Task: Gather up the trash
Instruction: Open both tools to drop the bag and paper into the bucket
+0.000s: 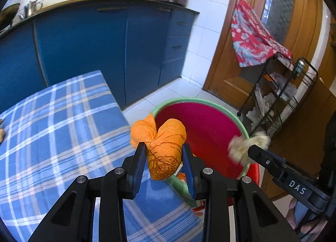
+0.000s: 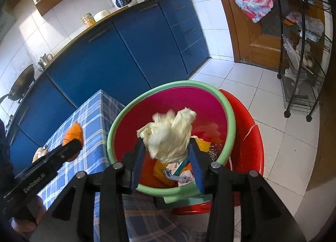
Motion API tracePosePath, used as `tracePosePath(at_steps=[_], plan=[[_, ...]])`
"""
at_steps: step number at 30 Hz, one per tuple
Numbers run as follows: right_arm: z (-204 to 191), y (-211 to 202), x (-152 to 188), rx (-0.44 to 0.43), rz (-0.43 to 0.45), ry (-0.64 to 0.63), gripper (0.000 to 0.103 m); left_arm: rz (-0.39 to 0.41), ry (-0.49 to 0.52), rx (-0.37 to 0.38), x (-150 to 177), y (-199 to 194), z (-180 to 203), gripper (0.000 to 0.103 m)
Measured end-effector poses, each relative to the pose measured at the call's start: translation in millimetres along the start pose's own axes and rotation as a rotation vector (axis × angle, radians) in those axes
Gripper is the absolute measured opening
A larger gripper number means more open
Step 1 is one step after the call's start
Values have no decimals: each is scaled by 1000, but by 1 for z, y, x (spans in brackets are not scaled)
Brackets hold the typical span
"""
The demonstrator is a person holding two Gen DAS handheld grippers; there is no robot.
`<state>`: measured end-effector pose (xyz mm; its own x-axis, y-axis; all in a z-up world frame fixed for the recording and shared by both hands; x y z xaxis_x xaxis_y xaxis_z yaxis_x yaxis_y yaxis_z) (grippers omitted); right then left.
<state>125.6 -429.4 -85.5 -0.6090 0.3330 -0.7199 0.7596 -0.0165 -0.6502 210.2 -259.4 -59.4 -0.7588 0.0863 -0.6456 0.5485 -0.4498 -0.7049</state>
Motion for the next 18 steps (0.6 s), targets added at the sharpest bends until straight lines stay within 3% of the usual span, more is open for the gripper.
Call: tracePosePath(at_steps=[9,15,18], plan=[[10,-3,-1,12,18,33,49,-47,23,23,6,22,13,37],[9,-12,-5,17,38,25,49,-53,26,38,7,23,18,57],[7,-16,-6,18,48,22,49,-52,25,30,8,20,16,57]])
Point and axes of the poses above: each gripper's, at about its wrist camera, not at the fingertips, and y roughly the way its jaws point, z to its right, x to its underside, the point moved 6 cm from there along y, roughly the way its jaws point, and after that the axes turned 12 degrees about -y, right-handed, at the moved point
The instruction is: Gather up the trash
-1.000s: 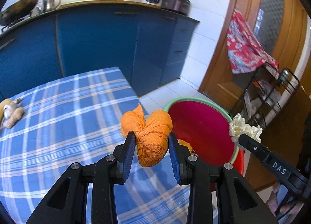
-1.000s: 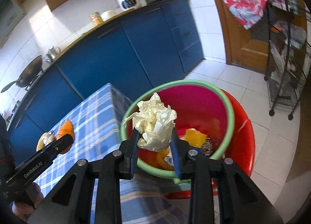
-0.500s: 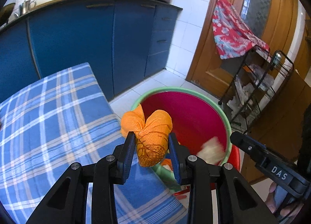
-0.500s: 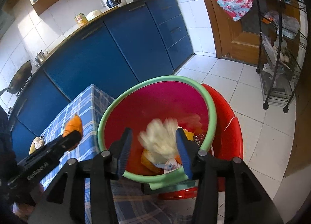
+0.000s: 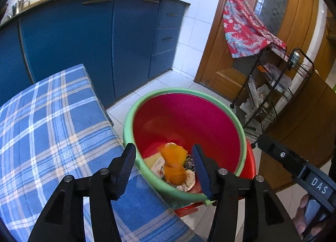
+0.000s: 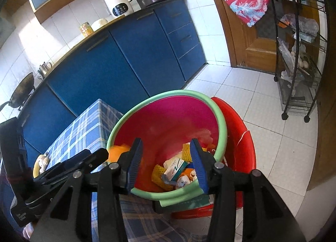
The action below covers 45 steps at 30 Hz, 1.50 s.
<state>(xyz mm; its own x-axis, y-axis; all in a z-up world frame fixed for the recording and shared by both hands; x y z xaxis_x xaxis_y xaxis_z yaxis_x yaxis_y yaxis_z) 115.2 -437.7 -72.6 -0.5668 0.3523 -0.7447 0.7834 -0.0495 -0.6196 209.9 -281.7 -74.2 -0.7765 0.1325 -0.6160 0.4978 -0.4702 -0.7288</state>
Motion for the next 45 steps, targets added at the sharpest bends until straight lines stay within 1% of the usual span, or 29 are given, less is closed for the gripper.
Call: tracePosePath(at_steps=[6,9,11,18,20,22,24,26,27,28,30,31,33,36,39,42,45], plan=[[-11,-18,-1,14,33,-49,50,20,-47,-31,1,-20,-15,57],[-21,-29,-1,3,49,-79,53,46,-67,-78,3,-36,-27,57],[-30,-37,1,-1,60,-101,56,59,-80,-92,5,-46,-34,57],[-65,-58,8,-61,85,-157,61,113,-125,-148,14,-92,-58,57],[-75,-62,13,-77,82,-170,64,124,-139,-166,18,-103,-66,57],[-84,-66,18,-89,83,-179,71,133,-159,-186,23,-115,-75,57],[-90,-71,23,-95,88,-187,71,144,-180,-204,28,-127,-85,58],[-97,-77,27,-103,93,-200,72,158,-197,-222,32,-137,-92,62],[-100,-80,29,-104,96,-206,76,169,-204,-237,35,-144,-96,65],[-102,-83,31,-102,101,-210,82,178,-207,-252,37,-149,-99,66],[-106,-90,34,-101,110,-213,86,200,-214,-287,43,-164,-106,67],[-109,-93,36,-101,113,-218,88,207,-217,-291,45,-169,-108,67],[-114,-98,39,-100,117,-233,90,232,-230,-298,50,-185,-113,69],[-122,-108,43,-104,128,-259,91,267,-237,-324,56,-205,-117,78],[-132,-119,47,-110,146,-286,92,299,-247,-358,61,-223,-119,79],[-140,-132,50,-120,166,-309,92,319,-261,-376,67,-238,-121,79],[-147,-142,51,-133,194,-329,96,342,-265,-385,72,-252,-122,79]])
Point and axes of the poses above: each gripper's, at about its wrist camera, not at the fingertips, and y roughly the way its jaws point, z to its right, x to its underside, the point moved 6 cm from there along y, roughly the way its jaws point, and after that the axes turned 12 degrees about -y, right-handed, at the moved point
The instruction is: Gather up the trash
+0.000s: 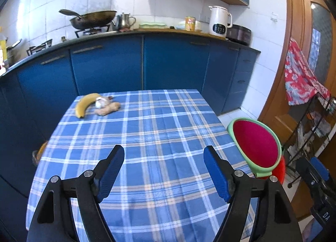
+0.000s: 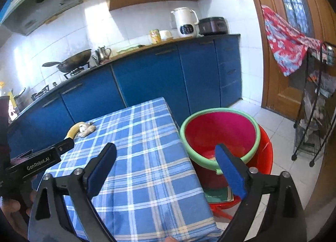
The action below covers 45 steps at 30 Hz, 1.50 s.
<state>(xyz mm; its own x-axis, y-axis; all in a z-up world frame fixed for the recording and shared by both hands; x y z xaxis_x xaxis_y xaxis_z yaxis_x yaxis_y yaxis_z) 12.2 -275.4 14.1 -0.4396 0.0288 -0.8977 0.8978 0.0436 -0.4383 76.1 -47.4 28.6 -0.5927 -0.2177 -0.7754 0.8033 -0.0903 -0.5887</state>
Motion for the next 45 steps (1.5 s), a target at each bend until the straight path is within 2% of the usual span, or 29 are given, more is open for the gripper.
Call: tracePosePath(at_steps=[12,45], plan=[[-15,-13,-8,-14,31,-25,96,60,-16,-3,-5,-20,-8,79],[-18,-8,-3,-28,12,-43,96,61,-22,-4,-3,-21,-8,79]])
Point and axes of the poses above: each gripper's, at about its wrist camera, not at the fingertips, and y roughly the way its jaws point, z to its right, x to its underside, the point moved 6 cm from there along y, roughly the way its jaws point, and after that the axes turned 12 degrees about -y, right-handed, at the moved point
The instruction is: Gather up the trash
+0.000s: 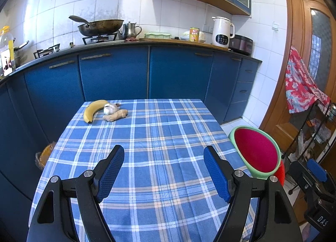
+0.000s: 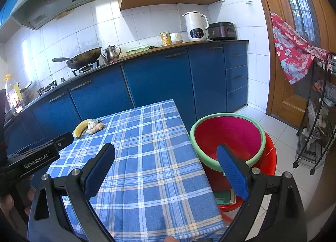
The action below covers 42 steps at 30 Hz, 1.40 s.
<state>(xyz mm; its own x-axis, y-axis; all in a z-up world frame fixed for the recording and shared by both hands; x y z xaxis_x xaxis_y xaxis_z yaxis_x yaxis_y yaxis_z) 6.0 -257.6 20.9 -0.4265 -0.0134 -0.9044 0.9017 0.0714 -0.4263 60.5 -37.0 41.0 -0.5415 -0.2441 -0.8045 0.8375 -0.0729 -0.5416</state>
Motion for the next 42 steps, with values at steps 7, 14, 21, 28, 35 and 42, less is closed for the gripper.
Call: tracePosePath(at_steps=[7,14,21,28,35,42], plan=[[0,0,0,0,0,0,96,0,0,-1,0,0,0,79],[0,0,0,1,0,1,96,-1,0,-1,0,0,0,79],[0,0,0,1,1,0,96,-1,0,-1,0,0,0,79],[0,0,0,1,0,0,96,-4,4,1,2,1,1,79],[0,0,0,2,1,-1,96,-3,2,1,2,1,2,79],[0,0,0,1,1,0,96,-4,3,1,2,1,1,79]])
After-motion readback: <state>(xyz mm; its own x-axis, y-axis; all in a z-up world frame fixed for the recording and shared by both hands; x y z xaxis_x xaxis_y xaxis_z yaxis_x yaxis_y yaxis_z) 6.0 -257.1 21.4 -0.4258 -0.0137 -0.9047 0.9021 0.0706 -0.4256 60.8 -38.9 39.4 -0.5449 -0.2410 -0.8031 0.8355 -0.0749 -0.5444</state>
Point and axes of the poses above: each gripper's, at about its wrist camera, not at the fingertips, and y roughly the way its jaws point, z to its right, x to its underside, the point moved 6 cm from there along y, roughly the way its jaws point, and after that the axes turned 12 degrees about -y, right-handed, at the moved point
